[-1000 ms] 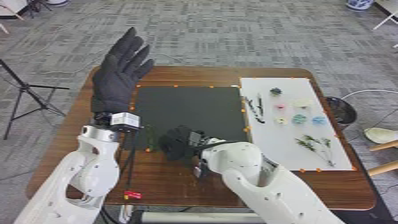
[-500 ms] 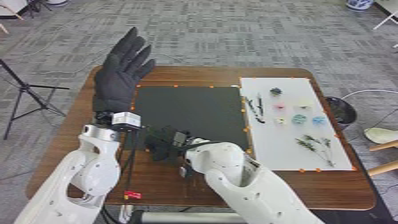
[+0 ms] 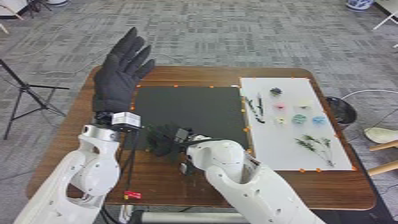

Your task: Arrange flowers

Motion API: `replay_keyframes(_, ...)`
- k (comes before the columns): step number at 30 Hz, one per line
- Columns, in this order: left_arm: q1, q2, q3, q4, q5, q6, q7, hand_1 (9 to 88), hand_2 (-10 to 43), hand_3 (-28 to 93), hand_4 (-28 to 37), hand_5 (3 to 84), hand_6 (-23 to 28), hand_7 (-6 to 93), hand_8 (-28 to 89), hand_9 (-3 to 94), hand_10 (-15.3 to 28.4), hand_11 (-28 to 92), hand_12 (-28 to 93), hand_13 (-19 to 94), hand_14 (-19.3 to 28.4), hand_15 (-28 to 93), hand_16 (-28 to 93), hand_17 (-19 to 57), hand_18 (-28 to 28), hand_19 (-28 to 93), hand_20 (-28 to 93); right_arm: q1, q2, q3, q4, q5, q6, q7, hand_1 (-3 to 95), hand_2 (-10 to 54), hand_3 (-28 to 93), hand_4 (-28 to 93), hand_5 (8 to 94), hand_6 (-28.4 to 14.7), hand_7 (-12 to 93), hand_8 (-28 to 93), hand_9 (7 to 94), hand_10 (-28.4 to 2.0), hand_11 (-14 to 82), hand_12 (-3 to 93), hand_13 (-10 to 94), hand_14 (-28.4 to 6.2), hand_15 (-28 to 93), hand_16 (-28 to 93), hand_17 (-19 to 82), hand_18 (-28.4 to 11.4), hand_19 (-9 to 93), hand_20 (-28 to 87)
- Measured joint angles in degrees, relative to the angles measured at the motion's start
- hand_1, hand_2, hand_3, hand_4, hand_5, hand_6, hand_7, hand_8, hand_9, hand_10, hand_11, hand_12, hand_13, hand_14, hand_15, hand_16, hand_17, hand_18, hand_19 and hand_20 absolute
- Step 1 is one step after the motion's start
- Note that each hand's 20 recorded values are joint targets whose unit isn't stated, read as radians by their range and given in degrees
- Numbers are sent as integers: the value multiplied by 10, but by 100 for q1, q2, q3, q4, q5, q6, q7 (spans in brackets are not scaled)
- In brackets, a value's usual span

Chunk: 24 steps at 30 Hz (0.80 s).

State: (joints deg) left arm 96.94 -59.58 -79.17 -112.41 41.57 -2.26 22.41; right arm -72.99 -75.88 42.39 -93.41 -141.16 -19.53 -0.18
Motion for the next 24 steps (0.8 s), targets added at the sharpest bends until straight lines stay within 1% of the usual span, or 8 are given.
replay_keyframes(5, 40, -15, -31, -6, -1, 0, -1, 243, -16, 655, -283, 248, 16, 182, -100, 209, 102, 109, 181, 161, 119, 99, 90, -146, 193, 405, 80, -29, 30, 39, -60, -16, -16, 19, 309, 40, 872, -195, 460, -36, 492, 39, 513, -147, 583, 626, 560, -134, 855, 402, 228, -202, 805, 468)
replay_keyframes(7, 86, -28, -72, -17, -2, 2, -5, 243, -17, 656, -283, 248, 17, 181, -100, 209, 102, 109, 181, 162, 119, 99, 89, -146, 193, 405, 81, -76, 112, 98, -186, -77, -37, 97, 300, 42, 872, -207, 435, -37, 485, -99, 476, -152, 596, 556, 543, -132, 840, 369, 223, -204, 801, 451)
replay_keyframes(9, 152, -39, -119, -37, -2, 6, -19, 243, -17, 656, -283, 248, 16, 181, -99, 209, 102, 109, 181, 161, 119, 99, 89, -146, 193, 406, 81, -178, 259, 241, -444, -197, -145, 285, 285, 35, 868, -221, 420, -33, 491, -183, 453, -154, 610, 476, 533, -128, 829, 347, 220, -204, 801, 441)
replay_keyframes(13, 349, -86, -243, -101, -3, 27, -109, 243, -17, 657, -283, 248, 16, 181, -99, 208, 102, 109, 181, 161, 119, 99, 89, -146, 193, 405, 81, -549, 709, 840, -1236, -237, -272, 962, 313, 22, 791, -271, 416, -30, 494, -197, 448, -154, 628, 405, 533, -122, 826, 328, 221, -202, 802, 433)
replay_keyframes(17, 682, -123, -427, -210, -4, 56, -227, 242, -18, 658, -283, 247, 16, 181, -99, 208, 102, 108, 181, 161, 119, 100, 90, -146, 193, 406, 81, -885, 1365, 1556, -1864, 523, 394, 1654, 530, -17, 497, -282, 424, -18, 447, -189, 460, -128, 571, 350, 532, -104, 806, 328, 221, -188, 795, 440)
replay_keyframes(19, 873, -137, -503, -262, -4, 86, -256, 241, -18, 659, -283, 247, 17, 182, -99, 207, 102, 108, 182, 161, 119, 100, 90, -147, 193, 406, 81, -1076, 1701, 2002, -2059, 761, 825, 1750, 639, -10, 209, -227, 439, -9, 382, -151, 481, -107, 497, 335, 518, -92, 789, 345, 208, -162, 772, 463)
replay_keyframes(21, 1064, -158, -559, -305, -4, 129, -268, 242, -17, 657, -283, 247, 16, 182, -99, 207, 102, 108, 182, 161, 120, 101, 90, -147, 194, 407, 81, -1337, 2011, 2568, -2234, 740, 1058, 1782, 690, -17, -40, -137, 452, -2, 324, -114, 499, -93, 408, 331, 504, -81, 770, 362, 198, -139, 745, 493)
replay_keyframes(24, 1362, -248, -662, -384, -1, 195, -288, 243, -17, 657, -283, 247, 17, 181, -100, 207, 102, 108, 182, 161, 120, 102, 89, -147, 194, 407, 81, -1828, 2430, 3489, -2431, 483, 1100, 1886, 649, -60, -91, -92, 466, -16, 299, -112, 516, -103, 372, 303, 509, -87, 764, 350, 204, -153, 750, 499)
